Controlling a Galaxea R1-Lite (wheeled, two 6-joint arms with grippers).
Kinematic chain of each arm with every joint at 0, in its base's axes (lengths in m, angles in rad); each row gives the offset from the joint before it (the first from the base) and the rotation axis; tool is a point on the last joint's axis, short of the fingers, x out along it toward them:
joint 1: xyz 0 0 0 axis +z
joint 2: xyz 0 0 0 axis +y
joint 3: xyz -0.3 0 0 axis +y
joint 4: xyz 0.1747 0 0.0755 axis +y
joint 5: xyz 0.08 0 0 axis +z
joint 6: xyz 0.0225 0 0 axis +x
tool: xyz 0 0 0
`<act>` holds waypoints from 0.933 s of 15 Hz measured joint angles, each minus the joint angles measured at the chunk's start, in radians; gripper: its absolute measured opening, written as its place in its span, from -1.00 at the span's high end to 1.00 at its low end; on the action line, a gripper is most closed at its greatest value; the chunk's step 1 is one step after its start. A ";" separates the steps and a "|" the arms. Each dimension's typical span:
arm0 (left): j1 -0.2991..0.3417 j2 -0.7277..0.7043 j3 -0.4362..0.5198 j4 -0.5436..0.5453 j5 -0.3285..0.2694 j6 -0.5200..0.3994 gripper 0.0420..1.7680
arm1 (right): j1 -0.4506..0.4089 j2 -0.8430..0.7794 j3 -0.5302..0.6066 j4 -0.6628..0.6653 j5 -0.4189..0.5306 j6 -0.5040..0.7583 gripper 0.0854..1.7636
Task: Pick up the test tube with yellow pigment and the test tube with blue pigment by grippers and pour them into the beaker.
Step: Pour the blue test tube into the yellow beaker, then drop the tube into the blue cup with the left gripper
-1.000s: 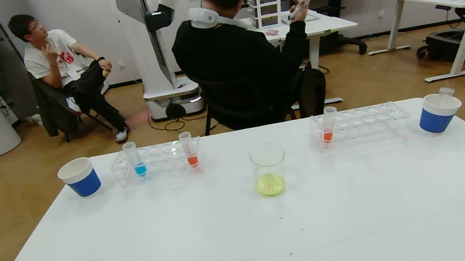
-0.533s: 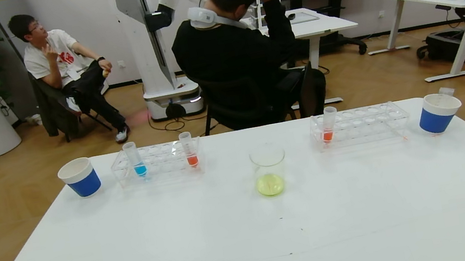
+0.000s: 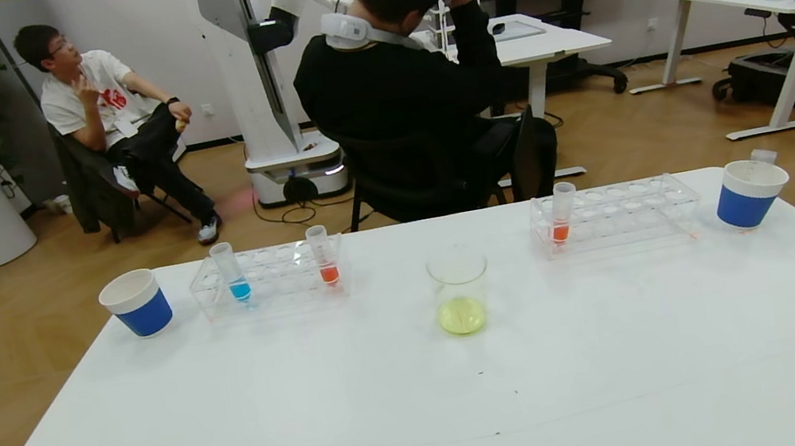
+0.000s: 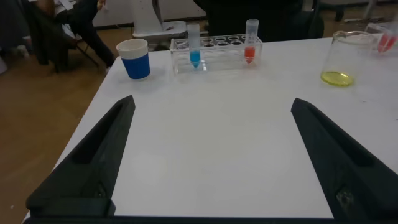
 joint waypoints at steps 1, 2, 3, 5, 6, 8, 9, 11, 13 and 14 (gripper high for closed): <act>-0.003 0.077 -0.046 -0.031 -0.001 -0.007 -0.98 | 0.000 0.000 0.000 0.000 0.000 0.000 -0.97; -0.006 0.170 -0.093 -0.082 -0.003 -0.015 -0.98 | 0.000 0.000 0.000 0.000 0.000 0.000 -0.97; -0.008 0.264 -0.132 -0.142 -0.003 -0.022 -0.98 | 0.000 0.000 0.000 0.000 0.000 0.000 -0.97; -0.008 0.470 -0.200 -0.291 -0.004 -0.030 -0.98 | 0.000 0.000 0.000 0.000 0.000 0.000 -0.97; -0.006 0.572 -0.225 -0.369 -0.004 -0.033 -0.98 | 0.000 0.000 0.000 0.000 0.000 0.000 -0.97; -0.004 0.782 -0.262 -0.533 -0.004 -0.035 -0.98 | 0.000 0.000 0.000 0.000 0.000 0.000 -0.97; -0.004 0.883 -0.275 -0.617 -0.004 -0.036 -0.98 | 0.000 0.000 0.000 0.000 0.000 0.000 -0.97; -0.007 1.091 -0.294 -0.790 -0.001 -0.035 -0.98 | 0.000 0.000 0.000 0.000 0.000 0.000 -0.97; -0.010 1.284 -0.310 -0.965 0.006 -0.034 -0.98 | 0.000 0.000 0.000 0.000 0.000 0.000 -0.97; -0.011 1.382 -0.320 -1.054 0.011 -0.033 -0.98 | 0.000 0.000 0.000 0.000 0.000 0.000 -0.97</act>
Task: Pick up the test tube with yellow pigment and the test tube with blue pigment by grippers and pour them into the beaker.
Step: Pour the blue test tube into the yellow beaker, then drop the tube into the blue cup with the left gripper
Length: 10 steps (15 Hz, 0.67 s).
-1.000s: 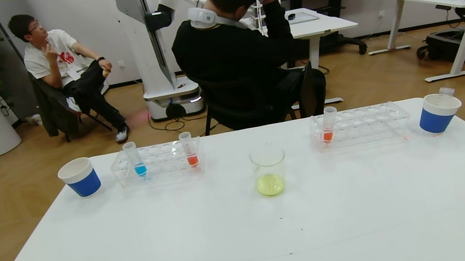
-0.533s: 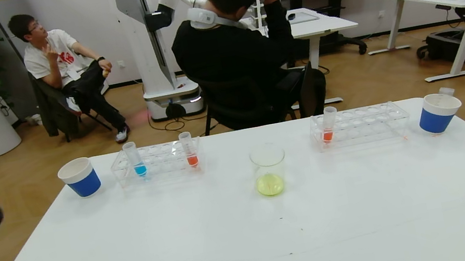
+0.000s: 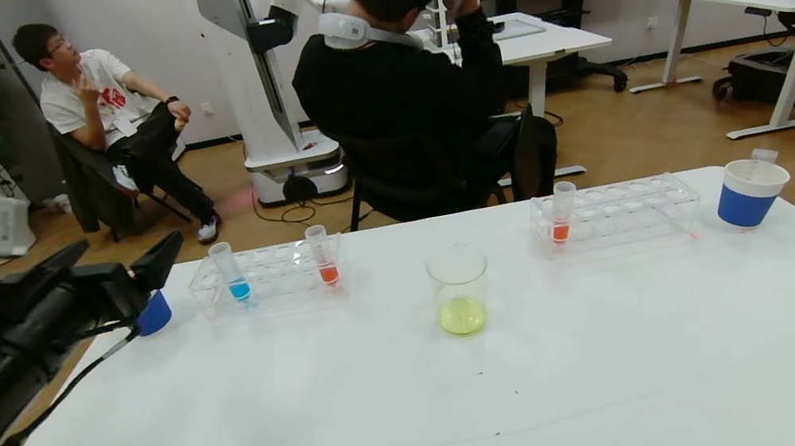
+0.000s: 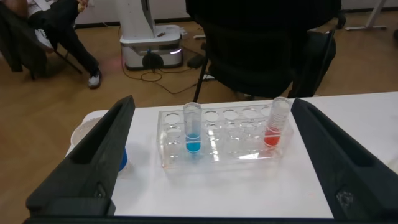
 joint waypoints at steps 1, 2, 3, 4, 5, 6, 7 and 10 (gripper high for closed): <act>-0.002 0.087 -0.008 -0.081 0.007 0.000 -0.98 | 0.000 0.000 0.000 0.000 0.000 0.000 -0.97; -0.003 0.168 -0.017 -0.157 0.019 -0.001 -0.98 | 0.000 0.000 0.000 0.000 0.000 0.000 -0.97; -0.005 0.243 -0.024 -0.229 0.035 -0.003 -0.98 | 0.000 0.000 0.000 0.000 0.000 0.000 -0.97; -0.006 0.310 -0.029 -0.286 0.044 -0.004 -0.98 | 0.000 0.000 0.000 0.000 0.000 0.000 -0.97; -0.008 0.370 -0.032 -0.333 0.050 -0.006 -0.98 | 0.000 0.000 0.000 0.000 0.000 0.000 -0.97; -0.011 0.429 -0.035 -0.371 0.055 -0.007 -0.98 | 0.000 0.000 0.000 0.000 0.000 0.000 -0.97; -0.014 0.474 -0.043 -0.389 0.058 -0.009 -0.98 | 0.000 0.000 0.000 0.000 0.000 0.000 -0.97; -0.024 0.555 -0.089 -0.396 0.064 -0.026 -0.98 | 0.000 0.000 0.000 0.000 0.000 0.000 -0.97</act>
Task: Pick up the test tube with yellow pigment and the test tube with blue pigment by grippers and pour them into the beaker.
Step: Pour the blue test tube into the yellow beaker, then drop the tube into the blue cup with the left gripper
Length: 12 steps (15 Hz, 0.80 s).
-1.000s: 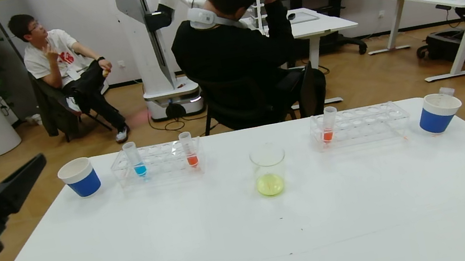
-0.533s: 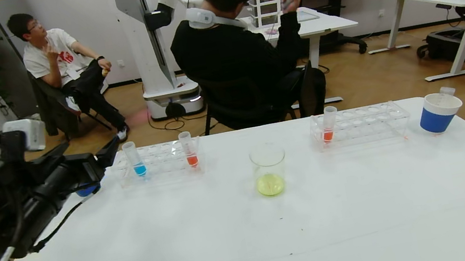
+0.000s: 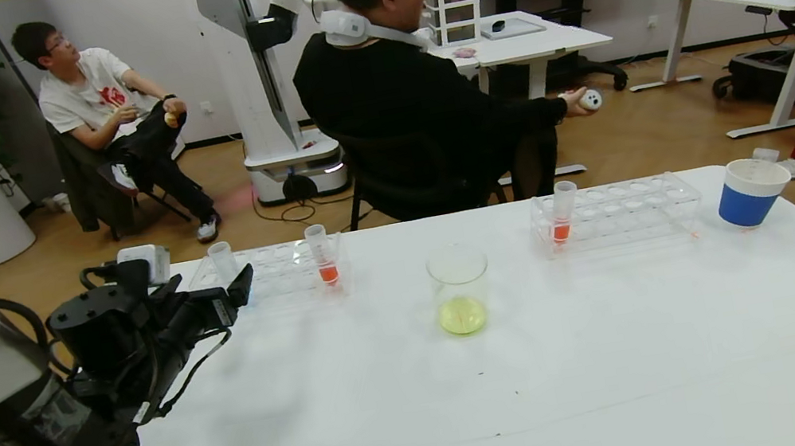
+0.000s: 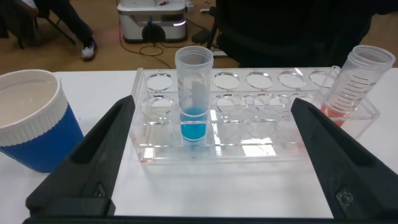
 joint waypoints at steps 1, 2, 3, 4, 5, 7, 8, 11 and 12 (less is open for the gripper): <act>-0.002 0.016 -0.017 0.000 0.001 -0.001 -0.98 | 0.000 0.000 0.000 0.000 0.000 0.000 -0.97; -0.003 0.032 -0.036 0.000 0.011 -0.001 -0.98 | 0.000 0.000 0.000 0.000 0.000 0.000 -0.97; -0.003 0.047 -0.058 0.001 0.027 -0.001 -0.98 | 0.000 0.000 0.000 0.000 0.000 0.000 -0.97; -0.003 0.065 -0.088 0.001 0.045 -0.001 -0.98 | 0.000 0.000 0.000 0.000 0.000 0.000 -0.97; -0.003 0.085 -0.118 0.001 0.054 -0.001 -0.98 | 0.000 0.000 0.000 0.000 0.000 0.000 -0.97; -0.004 0.124 -0.174 0.002 0.059 -0.001 -0.98 | 0.000 0.000 0.000 0.000 0.000 0.000 -0.97; -0.004 0.145 -0.200 0.002 0.060 -0.002 -0.98 | 0.000 0.000 0.000 0.000 0.000 0.000 -0.97; -0.005 0.194 -0.261 0.002 0.085 -0.003 -0.98 | 0.000 0.000 0.000 0.000 0.000 0.000 -0.97; -0.006 0.206 -0.274 0.002 0.098 -0.005 -0.98 | 0.000 0.000 0.000 0.000 0.000 0.000 -0.97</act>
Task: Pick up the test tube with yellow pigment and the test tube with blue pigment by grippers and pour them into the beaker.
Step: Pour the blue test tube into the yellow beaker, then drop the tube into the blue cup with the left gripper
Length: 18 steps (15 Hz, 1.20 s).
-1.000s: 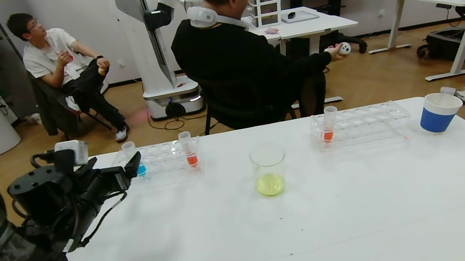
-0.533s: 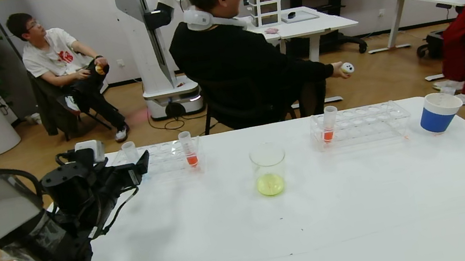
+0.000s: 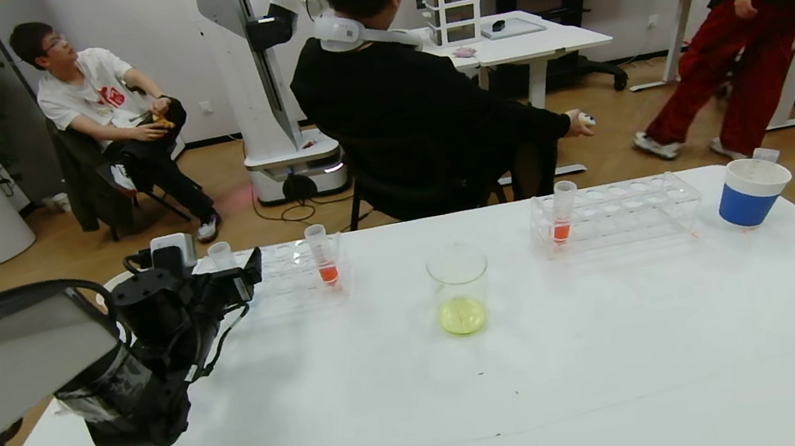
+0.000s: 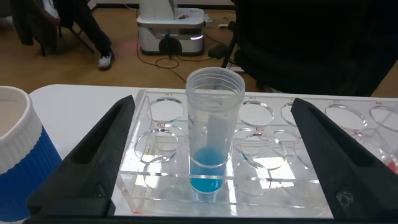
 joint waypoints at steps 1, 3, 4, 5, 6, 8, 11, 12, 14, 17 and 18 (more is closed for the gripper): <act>0.000 0.010 -0.015 0.000 0.004 -0.001 -0.98 | 0.000 0.000 0.000 0.000 0.000 0.000 -0.97; -0.001 0.025 -0.033 -0.001 0.006 0.002 -0.98 | 0.000 0.000 0.000 0.000 0.000 0.000 -0.97; -0.001 0.029 -0.038 -0.001 0.007 0.004 -0.98 | 0.000 0.000 0.000 0.000 0.000 0.000 -0.97; -0.002 0.032 -0.042 -0.002 0.006 0.004 -0.85 | 0.000 0.000 0.000 0.000 0.000 0.000 -0.97; -0.003 0.034 -0.042 -0.002 0.007 0.004 -0.56 | 0.000 0.000 0.000 0.000 0.000 0.000 -0.97; -0.004 0.035 -0.043 -0.004 0.007 0.003 0.44 | 0.000 0.000 0.000 0.000 0.000 0.000 -0.97; -0.005 0.033 -0.044 -0.005 0.007 0.003 0.42 | 0.000 0.000 0.000 0.000 0.000 0.000 -0.97; -0.006 0.030 -0.044 -0.005 0.007 0.003 0.47 | 0.000 0.000 0.000 0.000 0.000 0.000 -0.97; -0.007 0.023 -0.044 -0.005 0.008 0.003 0.47 | 0.000 0.000 0.000 0.000 0.000 0.000 -0.97; -0.011 -0.011 -0.049 0.031 0.019 0.007 0.47 | 0.000 0.000 0.000 0.000 0.000 0.000 -0.97; -0.016 -0.029 -0.055 0.076 0.033 0.008 0.47 | 0.000 0.000 0.000 0.000 0.000 0.000 -0.97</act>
